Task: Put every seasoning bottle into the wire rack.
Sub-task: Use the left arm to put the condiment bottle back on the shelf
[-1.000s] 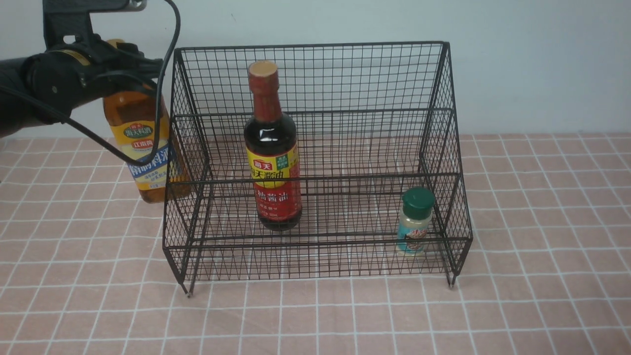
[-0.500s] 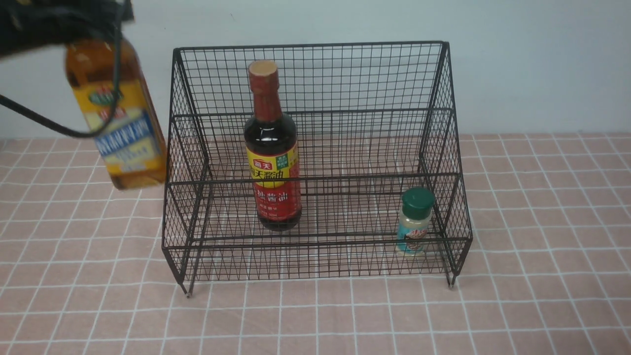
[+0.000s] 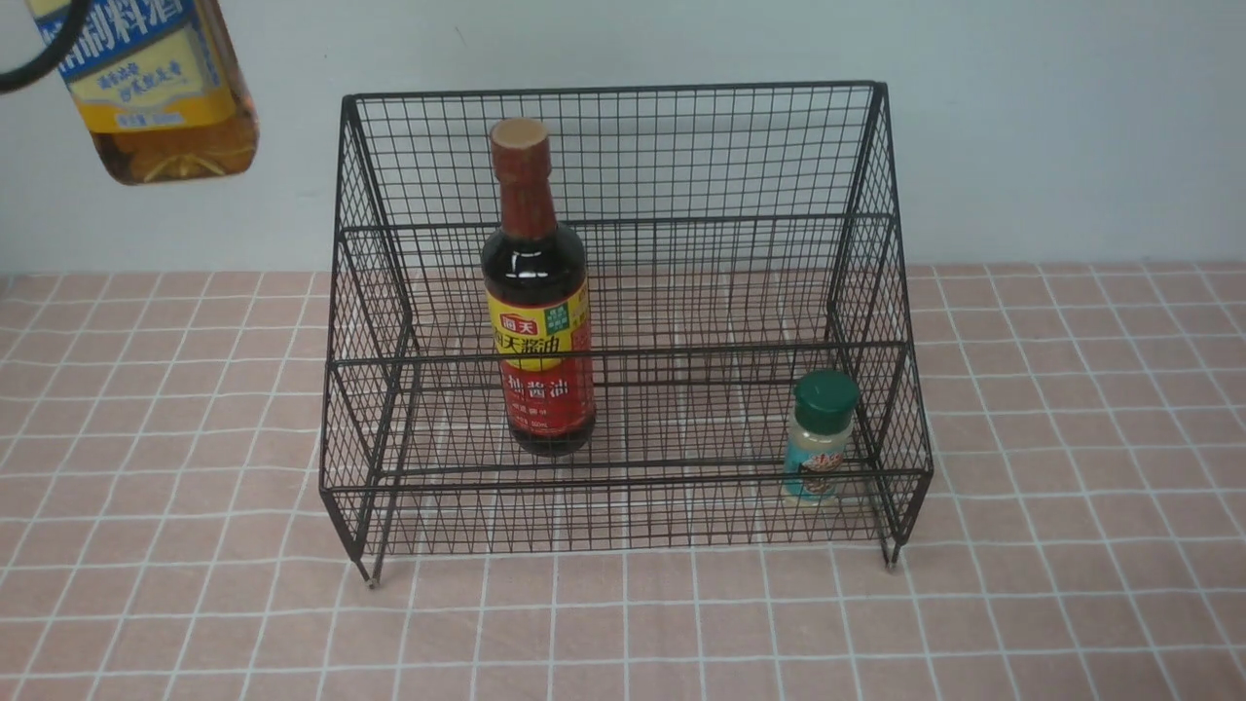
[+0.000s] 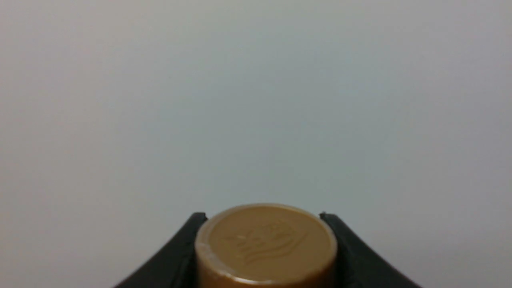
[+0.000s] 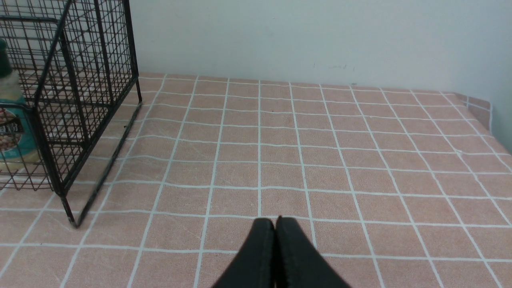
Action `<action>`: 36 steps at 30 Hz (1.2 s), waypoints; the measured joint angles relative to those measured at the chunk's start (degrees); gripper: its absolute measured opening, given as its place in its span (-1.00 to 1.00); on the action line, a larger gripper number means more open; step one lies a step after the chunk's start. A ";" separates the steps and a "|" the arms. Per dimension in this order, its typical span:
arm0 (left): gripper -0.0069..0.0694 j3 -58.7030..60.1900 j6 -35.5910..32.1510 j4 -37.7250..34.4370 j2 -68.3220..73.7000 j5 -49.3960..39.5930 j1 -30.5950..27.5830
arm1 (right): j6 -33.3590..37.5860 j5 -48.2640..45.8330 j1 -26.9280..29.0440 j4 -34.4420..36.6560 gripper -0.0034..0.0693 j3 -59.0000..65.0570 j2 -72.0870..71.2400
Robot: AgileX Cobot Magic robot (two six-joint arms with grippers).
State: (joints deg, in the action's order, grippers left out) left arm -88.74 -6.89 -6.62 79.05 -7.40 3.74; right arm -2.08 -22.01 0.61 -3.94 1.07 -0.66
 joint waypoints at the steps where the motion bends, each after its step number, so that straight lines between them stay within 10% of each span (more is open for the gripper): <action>1: -0.01 -0.13 0.00 0.00 0.04 0.00 0.46 | 0.00 0.00 0.00 0.00 -0.94 0.00 0.00; 36: -0.02 -0.47 1.25 -0.49 11.94 8.70 8.49 | 0.00 0.00 0.00 0.00 -0.94 0.00 0.00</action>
State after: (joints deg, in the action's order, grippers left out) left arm -89.21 -5.64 -7.11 90.99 1.30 12.22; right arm -2.08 -22.01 0.61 -3.94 1.07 -0.66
